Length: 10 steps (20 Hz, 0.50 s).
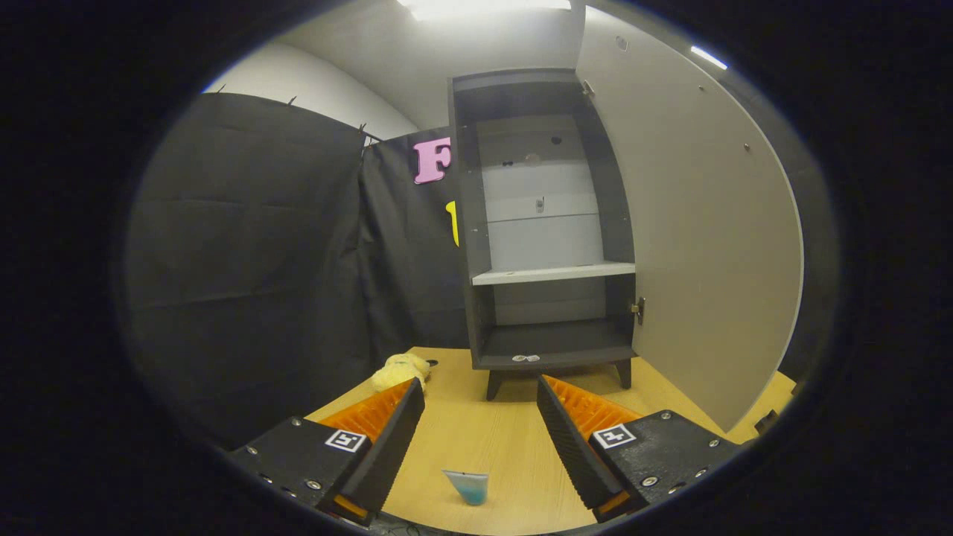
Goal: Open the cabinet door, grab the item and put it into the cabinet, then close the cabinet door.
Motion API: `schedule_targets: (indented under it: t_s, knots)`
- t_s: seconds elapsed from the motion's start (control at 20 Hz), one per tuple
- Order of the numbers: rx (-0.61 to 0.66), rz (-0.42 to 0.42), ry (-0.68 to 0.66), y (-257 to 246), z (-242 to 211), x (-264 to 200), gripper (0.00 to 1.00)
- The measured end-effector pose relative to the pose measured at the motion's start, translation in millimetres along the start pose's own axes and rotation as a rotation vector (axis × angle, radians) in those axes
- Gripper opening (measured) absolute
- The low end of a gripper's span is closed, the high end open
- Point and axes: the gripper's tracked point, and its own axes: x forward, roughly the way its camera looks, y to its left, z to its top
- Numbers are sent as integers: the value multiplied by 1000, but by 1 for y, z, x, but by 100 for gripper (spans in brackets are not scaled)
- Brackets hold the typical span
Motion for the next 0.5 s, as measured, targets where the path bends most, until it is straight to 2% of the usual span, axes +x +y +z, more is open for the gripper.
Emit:
schedule_targets:
  t_s: [0.5]
  knots:
    - [-40,-10,205,18,-103,19,95]
